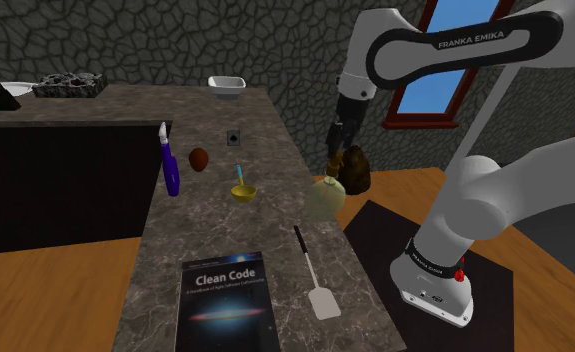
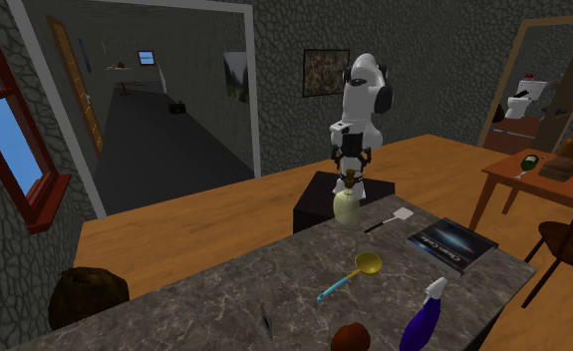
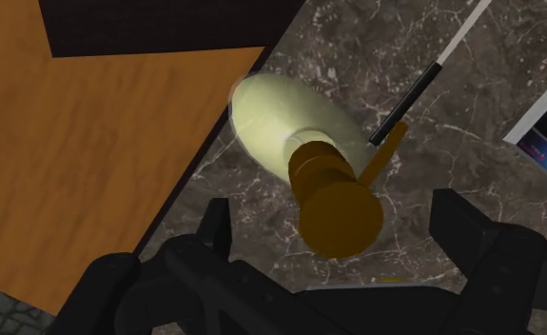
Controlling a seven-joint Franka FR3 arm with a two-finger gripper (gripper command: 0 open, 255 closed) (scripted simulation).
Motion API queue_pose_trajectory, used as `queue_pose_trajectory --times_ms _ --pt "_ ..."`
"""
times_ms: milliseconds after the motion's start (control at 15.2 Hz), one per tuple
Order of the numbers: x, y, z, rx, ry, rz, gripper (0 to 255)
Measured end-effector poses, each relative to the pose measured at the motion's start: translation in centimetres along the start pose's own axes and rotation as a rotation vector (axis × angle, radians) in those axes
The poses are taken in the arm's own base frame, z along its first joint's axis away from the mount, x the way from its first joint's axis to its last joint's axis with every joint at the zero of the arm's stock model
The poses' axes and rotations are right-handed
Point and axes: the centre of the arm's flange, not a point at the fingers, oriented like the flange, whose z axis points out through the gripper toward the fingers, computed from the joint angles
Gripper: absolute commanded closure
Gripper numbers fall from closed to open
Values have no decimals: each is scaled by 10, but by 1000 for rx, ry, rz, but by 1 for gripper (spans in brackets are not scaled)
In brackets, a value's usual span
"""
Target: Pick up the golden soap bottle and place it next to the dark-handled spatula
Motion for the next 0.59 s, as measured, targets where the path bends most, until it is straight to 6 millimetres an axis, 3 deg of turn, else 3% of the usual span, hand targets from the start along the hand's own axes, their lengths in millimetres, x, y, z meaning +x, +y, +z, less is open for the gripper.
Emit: queue_pose_trajectory --times_ms 198,594 --pt "0 -2 -30 0 1 0 0" --pt "0 -2 -36 0 -1 0 0"
